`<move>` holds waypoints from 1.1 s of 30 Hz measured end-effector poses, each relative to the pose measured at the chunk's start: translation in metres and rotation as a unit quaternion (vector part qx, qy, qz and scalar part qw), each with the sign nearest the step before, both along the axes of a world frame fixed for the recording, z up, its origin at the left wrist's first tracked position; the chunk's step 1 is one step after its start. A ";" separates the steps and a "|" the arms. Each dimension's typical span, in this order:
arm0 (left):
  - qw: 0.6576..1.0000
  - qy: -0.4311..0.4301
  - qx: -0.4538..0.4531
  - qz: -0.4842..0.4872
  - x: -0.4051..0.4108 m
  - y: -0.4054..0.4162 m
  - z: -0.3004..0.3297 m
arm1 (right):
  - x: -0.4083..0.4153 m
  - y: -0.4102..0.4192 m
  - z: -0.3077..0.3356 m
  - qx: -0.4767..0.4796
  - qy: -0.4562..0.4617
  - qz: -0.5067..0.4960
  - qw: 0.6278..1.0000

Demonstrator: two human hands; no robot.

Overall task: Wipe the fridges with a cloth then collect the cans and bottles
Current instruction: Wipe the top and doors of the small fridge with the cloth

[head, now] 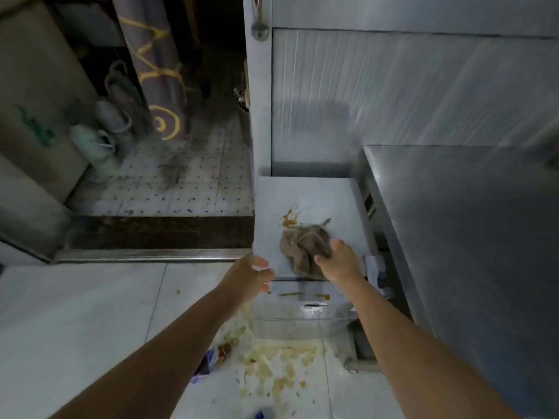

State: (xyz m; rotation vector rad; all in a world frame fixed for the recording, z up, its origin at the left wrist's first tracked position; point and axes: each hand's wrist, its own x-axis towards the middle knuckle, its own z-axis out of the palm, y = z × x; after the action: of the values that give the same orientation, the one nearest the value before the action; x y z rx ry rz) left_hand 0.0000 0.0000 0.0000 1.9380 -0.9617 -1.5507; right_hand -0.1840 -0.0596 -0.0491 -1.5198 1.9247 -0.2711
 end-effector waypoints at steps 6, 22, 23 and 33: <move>1.000 -0.029 0.003 0.003 -0.012 -0.031 -0.027 | 0.004 -0.032 -0.036 0.026 0.092 -0.005 0.995; 1.000 0.011 0.009 0.027 -0.006 -0.039 0.023 | -0.001 -0.047 0.046 -0.010 -0.360 -0.174 0.917; 0.998 0.037 0.020 0.042 -0.004 -0.039 0.033 | 0.000 -0.046 0.061 -0.012 -0.400 -0.171 0.900; 0.913 0.383 0.067 0.124 0.042 -0.059 0.062 | 0.050 -0.024 0.138 0.055 -0.458 -0.088 0.883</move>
State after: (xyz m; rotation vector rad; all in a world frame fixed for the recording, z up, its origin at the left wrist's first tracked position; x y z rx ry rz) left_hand 0.0424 -0.0592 0.0623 1.2497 -0.2656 -2.0003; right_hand -0.1340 -0.0838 0.0891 -0.8683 1.2602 -0.7864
